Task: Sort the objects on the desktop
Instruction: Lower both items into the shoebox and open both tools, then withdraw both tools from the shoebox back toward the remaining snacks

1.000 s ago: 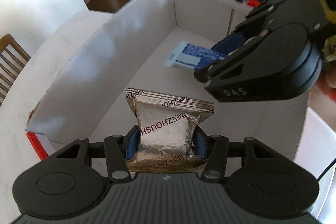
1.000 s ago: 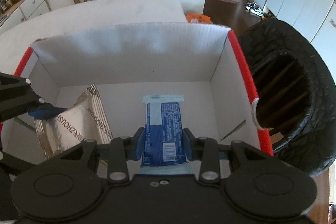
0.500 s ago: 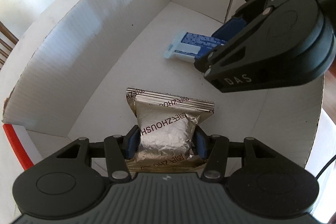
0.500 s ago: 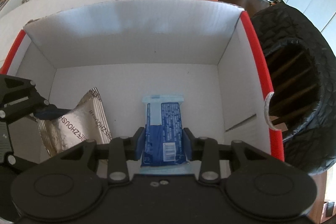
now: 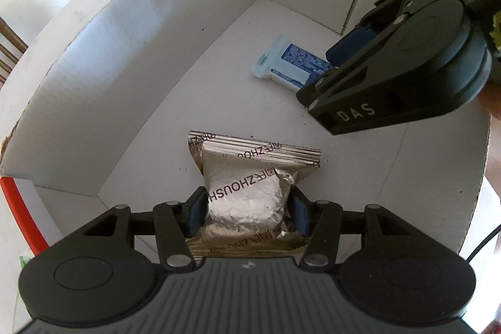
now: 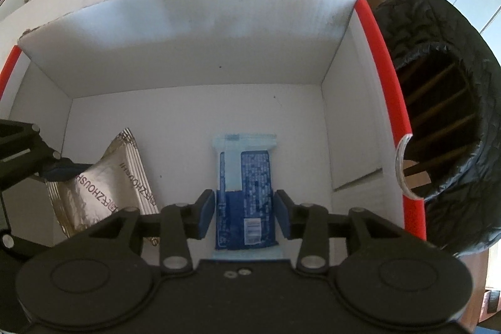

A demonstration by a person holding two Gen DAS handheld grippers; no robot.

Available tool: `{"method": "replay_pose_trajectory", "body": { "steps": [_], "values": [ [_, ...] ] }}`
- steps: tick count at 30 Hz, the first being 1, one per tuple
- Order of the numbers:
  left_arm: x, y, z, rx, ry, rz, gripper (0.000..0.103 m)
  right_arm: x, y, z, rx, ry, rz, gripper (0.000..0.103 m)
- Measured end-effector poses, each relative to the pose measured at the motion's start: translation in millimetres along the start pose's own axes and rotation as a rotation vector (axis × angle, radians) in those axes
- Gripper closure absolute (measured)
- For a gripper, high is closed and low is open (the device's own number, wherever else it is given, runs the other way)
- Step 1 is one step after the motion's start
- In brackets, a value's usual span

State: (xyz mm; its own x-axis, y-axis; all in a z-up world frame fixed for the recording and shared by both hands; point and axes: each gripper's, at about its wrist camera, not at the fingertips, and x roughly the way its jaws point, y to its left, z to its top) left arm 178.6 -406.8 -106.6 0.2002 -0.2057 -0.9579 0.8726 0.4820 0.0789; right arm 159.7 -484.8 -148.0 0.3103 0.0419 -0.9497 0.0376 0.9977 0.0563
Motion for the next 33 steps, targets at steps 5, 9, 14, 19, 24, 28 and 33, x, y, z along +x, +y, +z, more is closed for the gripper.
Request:
{"method": "replay_pose_trajectory", "body": {
  "steps": [5, 9, 14, 19, 24, 28, 33],
  "values": [
    [-12.1, 0.8, -1.2, -0.007, -0.041, -0.003, 0.035, -3.0, -1.5, -0.9, 0.016, -0.022, 0.014, 0.046],
    [-20.2, -1.5, -4.1, -0.003, -0.041, -0.004, 0.034, -5.4, 0.5, -2.0, 0.008, -0.046, 0.024, 0.041],
    [-29.7, -7.5, -25.5, -0.033, -0.07, -0.007, 0.029, -12.4, -3.3, 2.7, 0.01, -0.06, 0.038, 0.038],
    [-28.3, -3.3, -26.6, -0.075, -0.105, -0.032, 0.026, -12.1, -7.4, 1.6, 0.015, -0.076, 0.046, 0.031],
    [-35.7, -0.7, -30.7, -0.101, -0.134, -0.021, 0.02, -24.0, -2.9, -4.1, 0.024, -0.1, 0.062, 0.026],
    [-42.1, 0.6, -34.9, -0.112, -0.166, -0.026, 0.006, -30.0, -5.1, -4.4, 0.039, -0.122, 0.072, 0.025],
    [-47.0, -4.5, -37.7, -0.109, -0.217, -0.024, 0.0, -43.5, -11.0, -9.5, 0.07, -0.157, 0.096, 0.024]
  ]
}}
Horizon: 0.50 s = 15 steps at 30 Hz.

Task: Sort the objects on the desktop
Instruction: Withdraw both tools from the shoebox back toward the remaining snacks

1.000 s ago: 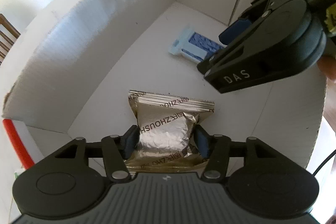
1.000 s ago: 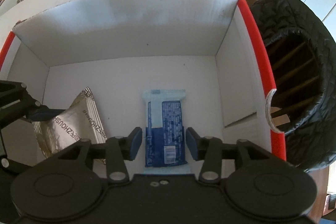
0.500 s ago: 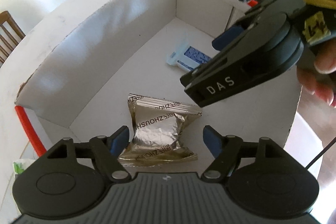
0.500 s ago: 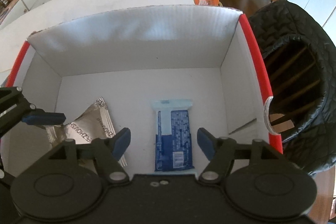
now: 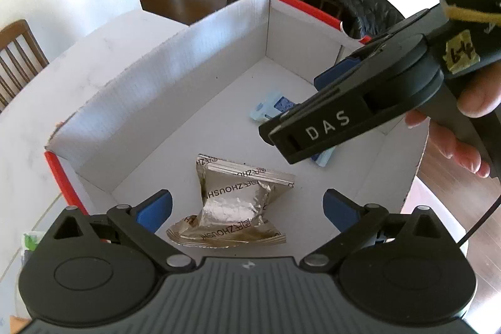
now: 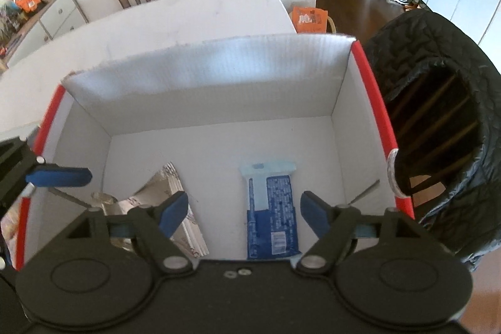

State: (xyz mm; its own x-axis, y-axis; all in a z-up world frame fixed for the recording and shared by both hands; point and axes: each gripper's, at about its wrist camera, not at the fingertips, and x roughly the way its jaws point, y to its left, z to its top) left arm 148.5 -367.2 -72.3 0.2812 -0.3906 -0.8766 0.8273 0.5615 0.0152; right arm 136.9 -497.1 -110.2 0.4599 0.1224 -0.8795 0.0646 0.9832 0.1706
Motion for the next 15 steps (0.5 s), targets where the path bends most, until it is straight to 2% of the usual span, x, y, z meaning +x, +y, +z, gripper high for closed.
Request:
{"method": "replay_pose_trajectory", "body": {
  "steps": [9, 15],
  "values": [
    [-25.3, 5.8, -8.2, -0.061, -0.075, -0.006, 0.0, -28.1, 7.6, -3.7, 0.031, -0.058, 0.024, 0.024],
    [-52.9, 13.0, -23.6, -0.087, -0.128, 0.038, 0.0, -50.5, 20.8, -13.6, 0.042, -0.1, 0.036, 0.023]
  ]
}}
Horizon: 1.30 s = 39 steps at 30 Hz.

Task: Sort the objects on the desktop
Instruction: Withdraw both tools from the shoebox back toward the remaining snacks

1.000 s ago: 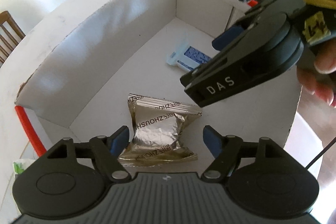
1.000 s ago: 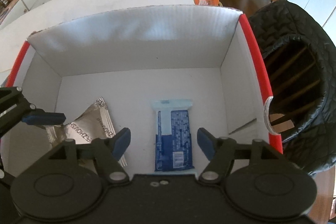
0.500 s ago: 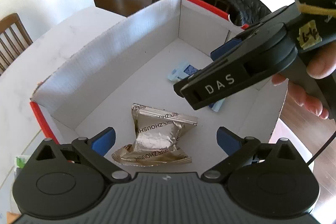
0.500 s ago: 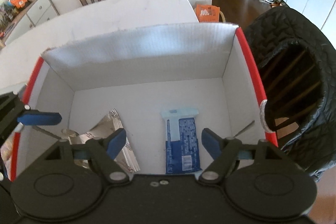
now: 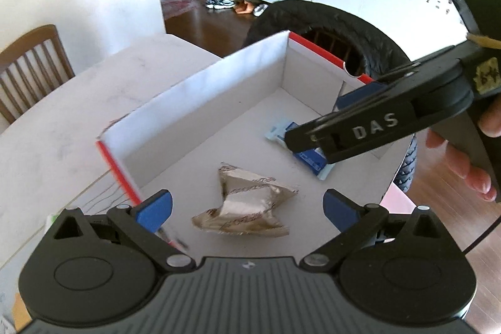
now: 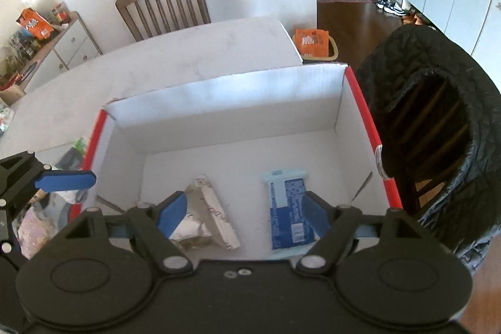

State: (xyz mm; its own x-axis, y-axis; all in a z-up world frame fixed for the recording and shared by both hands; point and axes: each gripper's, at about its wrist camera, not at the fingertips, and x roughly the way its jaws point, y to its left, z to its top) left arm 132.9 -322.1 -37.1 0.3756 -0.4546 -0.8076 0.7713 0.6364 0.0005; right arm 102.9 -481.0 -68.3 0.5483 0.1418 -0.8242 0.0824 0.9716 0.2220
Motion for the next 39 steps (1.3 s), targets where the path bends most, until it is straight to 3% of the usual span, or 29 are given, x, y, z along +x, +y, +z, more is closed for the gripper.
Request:
{"method": "replay_pose_trajectory", "body": {
  "steps": [18, 34, 39],
  "values": [
    [-82.0, 48.6, -46.4, -0.063, -0.115, 0.025, 0.0, -47.3, 80.4, -22.1, -0.027, -0.116, 0.021, 0.012],
    [-131.0, 105.0, -109.0, -0.112, -0.16, 0.067, 0.0, -52.6, 163.3, -42.5, -0.059, -0.208, 0.007, 0.003],
    [-143.6, 126.8, -126.9, -0.171, -0.174, 0.076, 0.0, -48.9, 181.5, -45.2, -0.039, -0.216, 0.042, 0.003]
  ]
}}
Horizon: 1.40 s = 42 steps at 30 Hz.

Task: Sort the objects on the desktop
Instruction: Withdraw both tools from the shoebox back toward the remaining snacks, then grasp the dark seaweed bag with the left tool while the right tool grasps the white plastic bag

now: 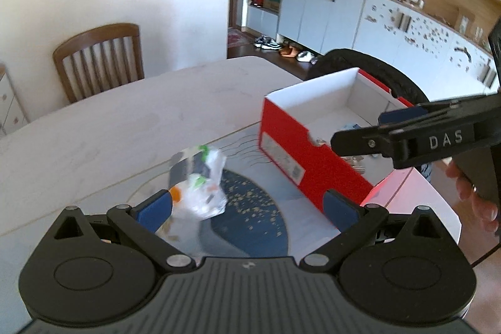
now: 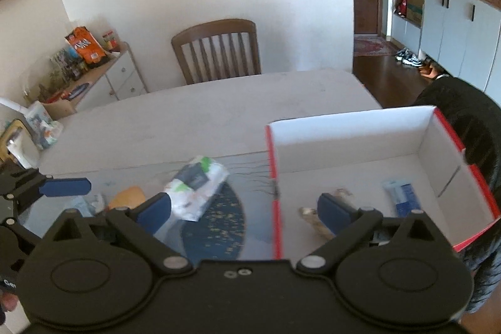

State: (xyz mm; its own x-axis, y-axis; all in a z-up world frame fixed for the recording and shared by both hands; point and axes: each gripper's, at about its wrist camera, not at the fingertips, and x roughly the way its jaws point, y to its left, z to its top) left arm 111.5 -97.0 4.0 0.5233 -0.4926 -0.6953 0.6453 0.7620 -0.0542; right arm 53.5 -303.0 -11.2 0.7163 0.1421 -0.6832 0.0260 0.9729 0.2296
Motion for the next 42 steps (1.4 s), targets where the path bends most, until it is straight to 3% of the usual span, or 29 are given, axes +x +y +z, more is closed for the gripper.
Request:
{"method": "replay_pose_trajectory", "body": {
  "steps": [28, 42],
  "values": [
    [-36.2, 91.5, -59.1, -0.205, -0.036, 0.111, 0.0, 42.7, 95.3, -16.1, -0.129, 0.021, 0.034, 0.002],
    [-27.1, 137.6, -92.2, -0.272, -0.007, 0.203, 0.0, 82.1, 104.4, -17.0, -0.119, 0.036, -0.011, 0.003]
  ]
}}
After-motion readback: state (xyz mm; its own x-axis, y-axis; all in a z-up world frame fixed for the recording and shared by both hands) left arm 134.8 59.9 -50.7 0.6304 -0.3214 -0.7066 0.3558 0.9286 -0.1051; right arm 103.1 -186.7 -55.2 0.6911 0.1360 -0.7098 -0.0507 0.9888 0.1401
